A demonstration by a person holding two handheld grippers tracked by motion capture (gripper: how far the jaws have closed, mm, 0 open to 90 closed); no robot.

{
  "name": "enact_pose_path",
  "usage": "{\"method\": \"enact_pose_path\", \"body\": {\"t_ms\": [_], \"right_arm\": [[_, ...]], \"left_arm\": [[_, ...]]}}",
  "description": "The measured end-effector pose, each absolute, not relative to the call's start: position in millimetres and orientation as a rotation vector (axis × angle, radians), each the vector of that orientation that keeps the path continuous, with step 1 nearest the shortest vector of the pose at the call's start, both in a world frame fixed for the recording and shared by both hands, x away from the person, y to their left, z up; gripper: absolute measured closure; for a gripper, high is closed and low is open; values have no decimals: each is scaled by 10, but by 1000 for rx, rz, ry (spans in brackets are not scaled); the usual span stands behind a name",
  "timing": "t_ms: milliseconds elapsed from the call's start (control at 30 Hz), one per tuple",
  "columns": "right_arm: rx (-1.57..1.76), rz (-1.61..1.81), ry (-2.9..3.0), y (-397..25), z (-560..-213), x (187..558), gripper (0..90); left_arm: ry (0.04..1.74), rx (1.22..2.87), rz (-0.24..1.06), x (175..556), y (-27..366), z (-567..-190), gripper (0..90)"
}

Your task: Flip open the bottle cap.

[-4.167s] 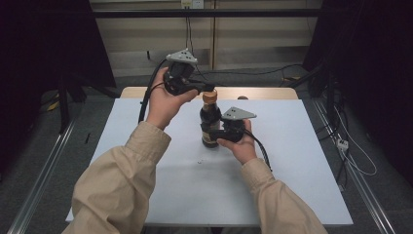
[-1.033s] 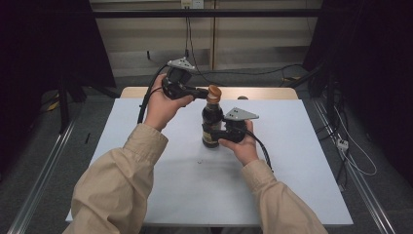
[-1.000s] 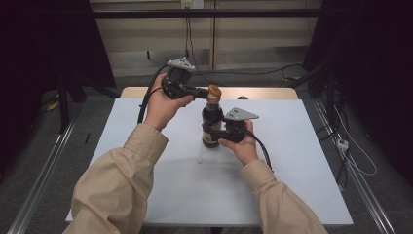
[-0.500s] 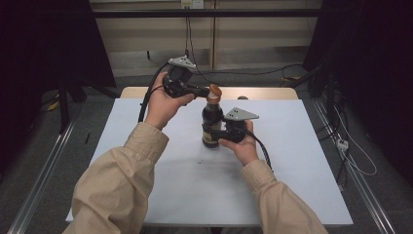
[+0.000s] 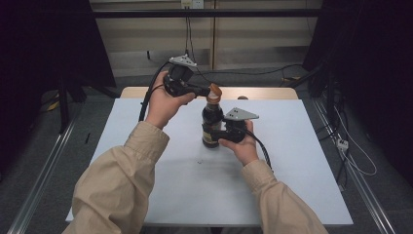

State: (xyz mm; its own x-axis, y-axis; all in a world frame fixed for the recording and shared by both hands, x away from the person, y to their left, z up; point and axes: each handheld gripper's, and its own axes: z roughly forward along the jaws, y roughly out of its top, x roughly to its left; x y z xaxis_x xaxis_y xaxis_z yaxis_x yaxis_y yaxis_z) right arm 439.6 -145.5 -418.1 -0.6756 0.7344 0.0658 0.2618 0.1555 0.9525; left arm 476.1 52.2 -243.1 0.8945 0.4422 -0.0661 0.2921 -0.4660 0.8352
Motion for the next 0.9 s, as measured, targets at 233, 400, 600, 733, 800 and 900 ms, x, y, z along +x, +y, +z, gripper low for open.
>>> {"method": "enact_pose_path", "body": {"t_ms": [233, 400, 600, 733, 800, 900], "right_arm": [[946, 1534, 2023, -1454, -4182, 4396, 303], [948, 1535, 2022, -1455, -4184, 4395, 303], [949, 1534, 2022, -1452, -4185, 4394, 303], [949, 1534, 2022, -1453, -4185, 4394, 302], [951, 1534, 2022, -1452, -4185, 4394, 302], [951, 1531, 2023, -1452, -4184, 4394, 302]], "left_arm": [[527, 2091, 197, 4764, 520, -2420, 900], [525, 2092, 196, 4763, 511, -2411, 900], [524, 2097, 196, 4765, 510, -2404, 900], [524, 2097, 196, 4765, 509, -2403, 900], [525, 2096, 195, 4767, 510, -2404, 900], [524, 2096, 193, 4769, 506, -2402, 900]]}}
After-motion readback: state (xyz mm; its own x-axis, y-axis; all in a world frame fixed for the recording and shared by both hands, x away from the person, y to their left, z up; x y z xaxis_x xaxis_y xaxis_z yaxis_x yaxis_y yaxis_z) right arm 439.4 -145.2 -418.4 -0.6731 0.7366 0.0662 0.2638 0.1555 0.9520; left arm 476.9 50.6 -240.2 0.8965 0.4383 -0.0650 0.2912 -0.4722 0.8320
